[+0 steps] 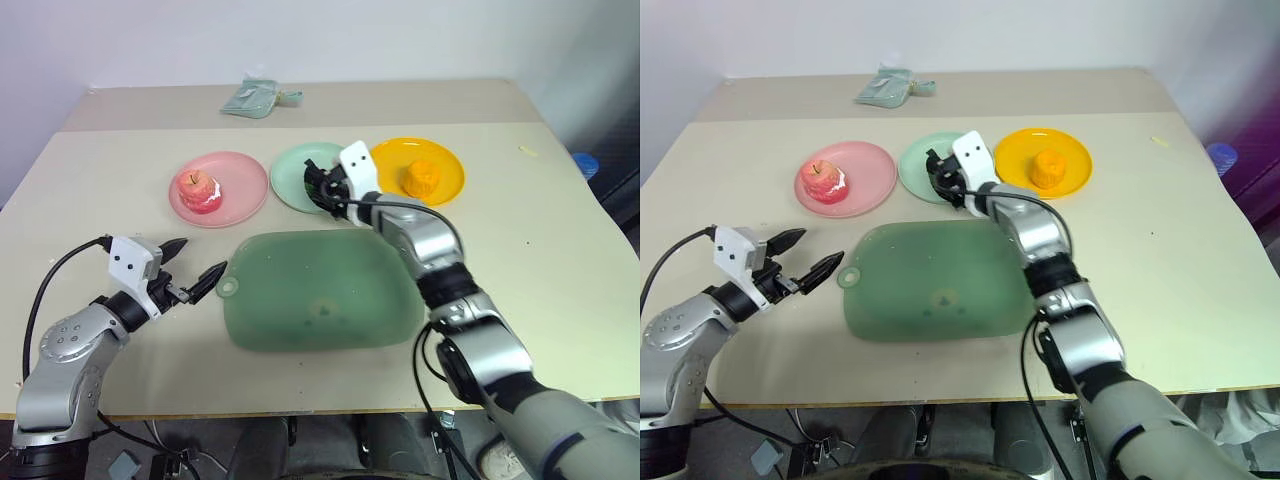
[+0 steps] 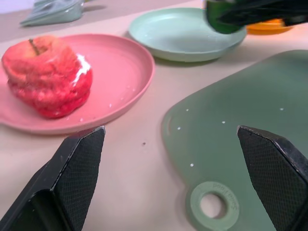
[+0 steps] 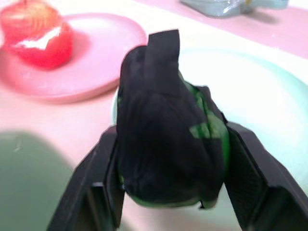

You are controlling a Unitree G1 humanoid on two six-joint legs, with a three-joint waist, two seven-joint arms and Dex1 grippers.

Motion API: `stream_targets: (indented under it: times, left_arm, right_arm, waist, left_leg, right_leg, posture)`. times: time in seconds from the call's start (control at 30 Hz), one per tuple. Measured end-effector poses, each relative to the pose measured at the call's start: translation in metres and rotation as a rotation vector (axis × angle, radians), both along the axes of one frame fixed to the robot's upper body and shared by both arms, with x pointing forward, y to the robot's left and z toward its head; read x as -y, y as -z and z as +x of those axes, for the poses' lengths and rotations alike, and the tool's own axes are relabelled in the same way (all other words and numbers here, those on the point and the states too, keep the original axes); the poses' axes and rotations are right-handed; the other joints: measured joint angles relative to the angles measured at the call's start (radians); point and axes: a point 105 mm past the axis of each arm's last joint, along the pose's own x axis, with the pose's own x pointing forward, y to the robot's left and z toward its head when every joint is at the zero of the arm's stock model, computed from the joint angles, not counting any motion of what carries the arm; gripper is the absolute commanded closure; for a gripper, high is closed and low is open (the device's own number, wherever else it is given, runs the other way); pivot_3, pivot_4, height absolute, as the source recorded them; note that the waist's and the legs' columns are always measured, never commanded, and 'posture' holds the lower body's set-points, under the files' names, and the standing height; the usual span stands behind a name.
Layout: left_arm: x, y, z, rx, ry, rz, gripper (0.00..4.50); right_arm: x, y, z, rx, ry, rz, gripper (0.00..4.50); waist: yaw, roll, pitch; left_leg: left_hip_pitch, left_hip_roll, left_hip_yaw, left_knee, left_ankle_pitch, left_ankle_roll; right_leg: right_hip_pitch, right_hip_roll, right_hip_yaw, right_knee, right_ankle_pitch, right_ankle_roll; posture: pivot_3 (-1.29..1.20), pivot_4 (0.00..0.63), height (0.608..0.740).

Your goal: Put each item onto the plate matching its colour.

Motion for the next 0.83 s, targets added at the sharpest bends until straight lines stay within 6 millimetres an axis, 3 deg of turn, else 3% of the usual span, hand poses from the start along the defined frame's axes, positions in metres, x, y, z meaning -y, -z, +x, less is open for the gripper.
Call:
stream_targets:
  times: [0.1,0.27,0.37,0.43,0.47,0.5,0.53,0.67,0.73,0.83]
  left_arm:
    - [0.002,0.0,-0.002,0.005,-0.014,-0.004,0.0]
    - [0.008,-0.004,-0.009,0.026,-0.026,-0.004,0.0]
    - [0.003,-0.001,-0.013,0.008,-0.059,-0.004,0.0]
    - [-0.009,-0.001,-0.018,0.004,-0.107,0.0,0.0]
    - [-0.013,-0.001,-0.019,0.003,-0.12,0.002,0.0]
    - [-0.022,-0.002,-0.02,0.004,-0.16,0.007,0.0]
    - [-0.027,-0.007,-0.018,0.028,-0.179,0.01,0.0]
    - [-0.102,0.006,-0.03,-0.013,-0.5,0.048,0.0]
    - [-0.124,0.012,-0.036,-0.033,-0.61,0.06,0.0]
    - [-0.135,0.013,-0.039,-0.025,-0.682,0.059,0.0]
  right_arm:
    - [0.003,-0.003,0.011,0.01,0.046,0.033,0.05]
    - [0.022,-0.013,0.006,0.117,-0.004,0.047,0.05]
    - [0.065,-0.001,-0.013,0.146,-0.052,0.003,0.05]
    - [0.112,0.015,-0.034,0.118,-0.052,-0.044,0.05]
    - [0.12,0.018,-0.036,0.108,-0.046,-0.051,0.05]
    - [0.141,0.024,-0.04,0.075,-0.007,-0.053,0.05]
    - [0.163,0.018,-0.057,0.09,-0.017,-0.07,0.05]
    - [0.249,0.039,-0.09,-0.027,0.156,-0.144,0.05]
    - [0.265,0.044,-0.093,-0.048,0.216,-0.145,0.05]
    - [0.271,0.049,-0.092,-0.057,0.247,-0.139,0.05]
  waist:
    - [0.001,0.0,0.0]
    - [-0.003,0.0,0.0]
    - [0.005,0.0,0.0]
    - [0.009,0.0,0.0]
    - [0.008,0.0,0.0]
    - [-0.007,0.001,0.001]
    - [-0.014,0.002,0.0]
    - [-0.006,0.002,0.0]
    - [-0.012,0.001,0.0]
    - [-0.008,0.001,-0.001]
  left_leg:
    - [0.0,0.0,0.0,0.0,0.0,0.0]
    - [0.0,0.0,0.0,0.0,-0.003,0.005]
    - [0.0,0.0,0.0,0.0,-0.004,0.006]
    - [-0.001,-0.001,0.0,0.0,-0.004,0.007]
    - [-0.001,-0.001,0.0,0.0,-0.004,0.007]
    - [0.001,0.0,0.003,0.001,-0.004,0.007]
    - [0.002,0.002,0.001,0.0,-0.004,0.007]
    - [0.002,0.003,0.004,0.0,-0.005,0.009]
    - [0.003,0.003,0.005,0.001,-0.005,0.009]
    - [0.004,0.006,0.005,0.001,-0.005,0.008]
  right_leg:
    - [0.0,-0.001,0.0,0.0,0.0,0.0]
    - [0.0,0.0,0.0,0.0,0.0,0.0]
    - [0.001,-0.001,0.0,-0.001,0.0,0.0]
    - [0.002,-0.001,-0.001,-0.001,0.0,0.0]
    - [0.002,-0.001,0.0,-0.001,0.0,0.0]
    - [0.001,0.0,0.001,0.0,0.0,0.0]
    - [0.003,0.003,0.0,0.001,0.0,-0.001]
    - [0.003,0.005,0.001,-0.001,0.0,-0.002]
    - [0.003,0.005,0.002,-0.001,0.0,-0.002]
    - [0.004,0.005,0.002,0.0,0.001,-0.002]
  posture:
    - [0.0,0.15,0.74]
    - [0.0,0.15,0.74]
    - [0.0,0.15,0.74]
    - [0.0,0.15,0.74]
    - [0.0,0.15,0.74]
    - [0.0,0.15,0.74]
    - [0.0,0.15,0.74]
    - [0.0,0.15,0.74]
    - [0.0,0.15,0.74]
    - [0.0,0.15,0.74]
